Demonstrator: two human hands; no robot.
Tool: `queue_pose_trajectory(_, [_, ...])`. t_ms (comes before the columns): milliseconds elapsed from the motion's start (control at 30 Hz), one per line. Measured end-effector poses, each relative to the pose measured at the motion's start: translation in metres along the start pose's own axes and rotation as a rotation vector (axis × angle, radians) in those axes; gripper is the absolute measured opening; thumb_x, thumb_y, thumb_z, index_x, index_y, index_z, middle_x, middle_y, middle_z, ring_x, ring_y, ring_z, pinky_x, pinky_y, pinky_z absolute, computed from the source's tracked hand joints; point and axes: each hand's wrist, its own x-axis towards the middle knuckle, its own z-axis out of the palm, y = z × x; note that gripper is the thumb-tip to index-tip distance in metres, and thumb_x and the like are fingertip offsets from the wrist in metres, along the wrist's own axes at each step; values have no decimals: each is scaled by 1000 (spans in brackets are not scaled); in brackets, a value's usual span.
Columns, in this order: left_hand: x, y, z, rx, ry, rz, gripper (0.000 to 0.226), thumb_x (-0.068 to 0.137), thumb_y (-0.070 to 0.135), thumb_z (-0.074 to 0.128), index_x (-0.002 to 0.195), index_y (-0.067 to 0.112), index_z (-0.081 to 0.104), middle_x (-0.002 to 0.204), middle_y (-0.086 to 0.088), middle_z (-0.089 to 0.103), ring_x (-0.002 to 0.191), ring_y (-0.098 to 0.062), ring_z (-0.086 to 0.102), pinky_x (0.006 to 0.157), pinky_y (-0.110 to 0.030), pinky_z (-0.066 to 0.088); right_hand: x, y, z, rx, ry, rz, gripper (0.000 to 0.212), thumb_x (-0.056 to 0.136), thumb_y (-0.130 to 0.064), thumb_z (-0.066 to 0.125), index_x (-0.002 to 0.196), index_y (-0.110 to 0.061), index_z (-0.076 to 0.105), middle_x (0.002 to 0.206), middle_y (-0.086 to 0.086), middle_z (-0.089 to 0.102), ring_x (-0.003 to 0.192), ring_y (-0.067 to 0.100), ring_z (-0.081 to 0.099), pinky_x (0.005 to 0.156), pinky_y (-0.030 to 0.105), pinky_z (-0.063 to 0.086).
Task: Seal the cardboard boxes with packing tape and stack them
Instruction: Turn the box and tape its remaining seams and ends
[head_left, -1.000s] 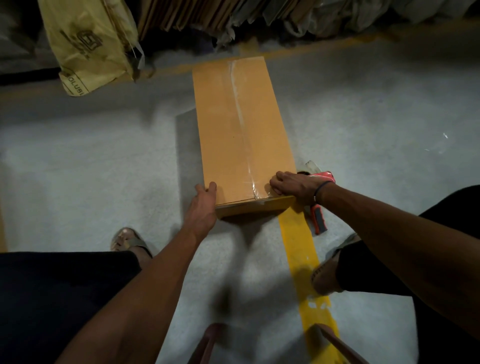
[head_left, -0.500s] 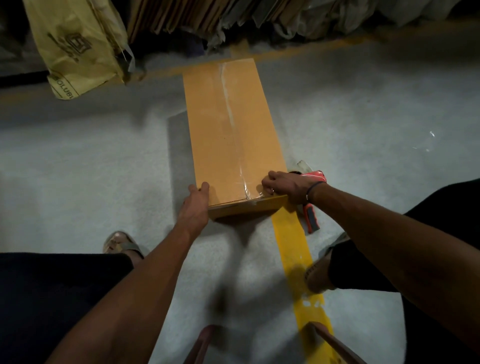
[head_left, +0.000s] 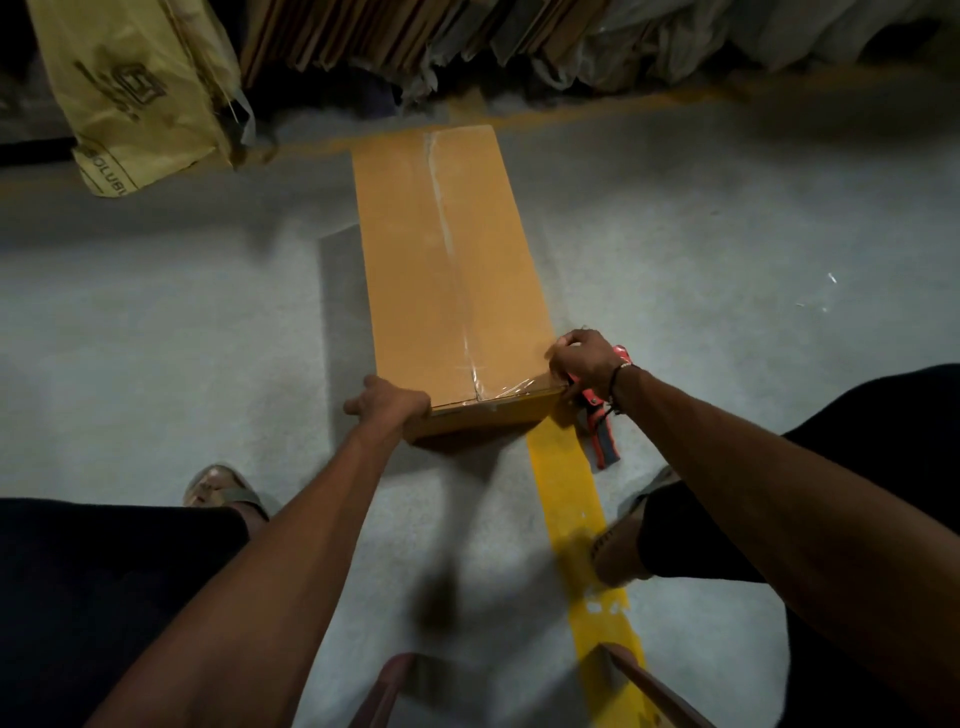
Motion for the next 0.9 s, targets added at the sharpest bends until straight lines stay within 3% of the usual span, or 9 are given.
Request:
queue_pose_trajectory(100, [15, 3, 1, -222, -40, -166, 85, 28, 25, 80, 109, 4, 62, 108, -13, 69, 98, -31, 66, 74, -37, 61, 4, -4, 1, 21, -7, 158, 31, 67, -8, 69, 94, 6, 73, 86, 18, 69, 81, 32, 68, 74, 47, 63])
queue_pose_trajectory(167, [63, -7, 21, -362, -70, -220, 69, 37, 17, 82, 102, 4, 65, 102, -13, 68, 91, -27, 66, 85, -42, 63, 0, -9, 1, 1, -40, 216, 20, 82, -6, 69, 101, 2, 68, 94, 15, 66, 83, 28, 67, 62, 31, 63])
queue_pose_trajectory(233, [141, -29, 60, -406, -44, -243, 81, 32, 20, 88, 109, 7, 65, 114, -14, 66, 97, -25, 64, 80, -42, 63, 2, -6, 0, 38, -89, 207, 15, 93, -8, 63, 108, -9, 58, 91, 7, 58, 76, 19, 57, 42, 20, 54])
queue_pose_trajectory(300, [163, -39, 70, -438, -10, -245, 101, 15, 27, 90, 111, 9, 63, 120, -11, 66, 97, -24, 64, 73, -40, 63, 5, -5, 2, 50, -120, 177, 19, 95, -12, 63, 113, -14, 58, 98, 7, 61, 79, 22, 58, 55, 25, 58])
queue_pose_trajectory(467, [-8, -10, -8, -451, 44, -147, 45, 73, 30, 96, 76, 2, 61, 75, -7, 62, 82, -24, 75, 81, -38, 65, 6, 6, 15, -262, -137, 163, 42, 101, -25, 63, 136, -1, 60, 133, 16, 62, 125, 36, 59, 108, 40, 44])
queue_pose_trajectory(567, [-7, -11, -8, -495, 53, -164, 45, 76, 23, 94, 67, 0, 57, 63, -6, 54, 76, -25, 72, 85, -40, 64, 7, 2, 15, 128, -140, 350, 13, 99, -7, 55, 112, -8, 59, 123, 16, 55, 108, 34, 60, 109, 50, 47])
queue_pose_trajectory(700, [1, -7, -2, -545, -39, -152, 32, 81, 9, 87, 102, -9, 71, 83, -7, 64, 76, -21, 68, 80, -36, 64, -8, -4, 26, 242, -94, 385, 2, 96, -12, 52, 95, -12, 54, 105, 14, 54, 84, 27, 57, 89, 43, 55])
queue_pose_trajectory(800, [-3, 0, 0, -562, -50, -137, 68, 64, 33, 93, 118, -1, 70, 101, -9, 73, 87, -21, 71, 65, -33, 63, -16, -3, 43, 124, -27, 323, 52, 73, -35, 84, 107, -5, 60, 107, 12, 63, 96, 29, 63, 82, 37, 58])
queue_pose_trajectory(900, [-15, 10, 5, -408, -16, -93, 126, 46, 63, 96, 140, 2, 39, 133, -15, 61, 119, -35, 63, 88, -44, 62, -12, 8, 62, -102, 85, 258, 120, 16, -77, 84, 112, -7, 62, 105, 7, 65, 99, 27, 65, 84, 39, 58])
